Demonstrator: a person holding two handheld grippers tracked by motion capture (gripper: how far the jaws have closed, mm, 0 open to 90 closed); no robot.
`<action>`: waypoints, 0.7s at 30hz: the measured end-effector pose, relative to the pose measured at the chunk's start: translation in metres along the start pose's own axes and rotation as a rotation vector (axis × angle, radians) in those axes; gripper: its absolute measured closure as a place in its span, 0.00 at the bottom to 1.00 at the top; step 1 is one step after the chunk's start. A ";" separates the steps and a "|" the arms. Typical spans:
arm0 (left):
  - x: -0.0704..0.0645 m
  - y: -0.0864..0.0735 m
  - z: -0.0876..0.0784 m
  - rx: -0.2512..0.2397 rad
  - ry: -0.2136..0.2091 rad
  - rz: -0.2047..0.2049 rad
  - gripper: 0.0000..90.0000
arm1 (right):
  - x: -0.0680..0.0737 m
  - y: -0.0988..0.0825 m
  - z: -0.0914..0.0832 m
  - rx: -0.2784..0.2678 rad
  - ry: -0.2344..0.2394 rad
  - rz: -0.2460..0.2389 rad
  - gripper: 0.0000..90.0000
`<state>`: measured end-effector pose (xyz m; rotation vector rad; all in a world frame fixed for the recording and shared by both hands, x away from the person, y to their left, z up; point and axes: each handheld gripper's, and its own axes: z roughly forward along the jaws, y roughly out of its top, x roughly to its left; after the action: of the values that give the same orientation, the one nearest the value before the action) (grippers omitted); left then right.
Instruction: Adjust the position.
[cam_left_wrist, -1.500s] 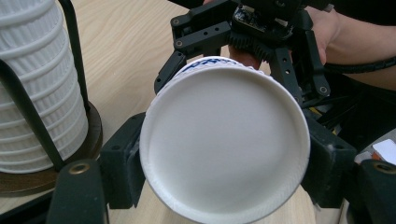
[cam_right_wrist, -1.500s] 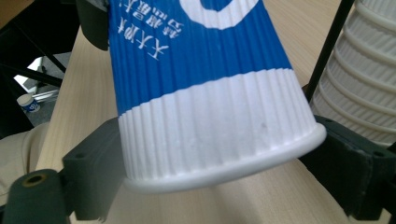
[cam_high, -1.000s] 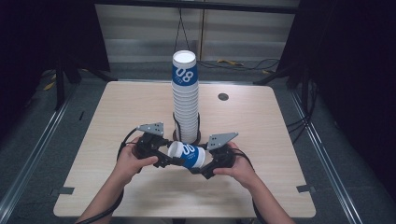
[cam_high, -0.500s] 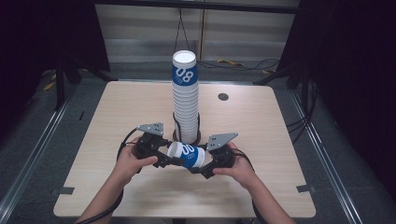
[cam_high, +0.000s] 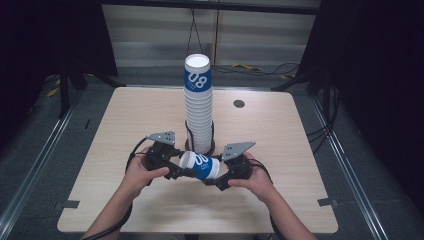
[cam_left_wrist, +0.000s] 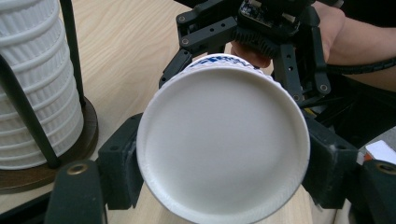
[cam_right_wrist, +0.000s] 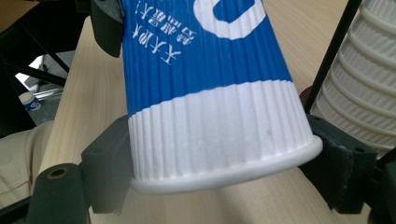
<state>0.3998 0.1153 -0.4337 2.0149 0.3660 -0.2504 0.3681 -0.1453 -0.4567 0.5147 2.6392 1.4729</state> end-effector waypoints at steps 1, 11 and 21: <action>0.000 0.000 0.000 -0.005 -0.001 -0.001 0.29 | 0.000 0.000 0.000 -0.003 0.000 0.001 0.21; 0.001 0.001 -0.001 0.008 0.017 0.005 0.17 | -0.002 -0.002 -0.002 0.016 -0.004 0.013 0.22; -0.001 0.001 -0.001 0.055 0.053 0.040 0.17 | -0.004 -0.003 -0.009 0.063 -0.013 0.019 0.22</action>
<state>0.3991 0.1157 -0.4316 2.0839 0.3553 -0.1847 0.3689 -0.1550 -0.4551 0.5549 2.6857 1.3899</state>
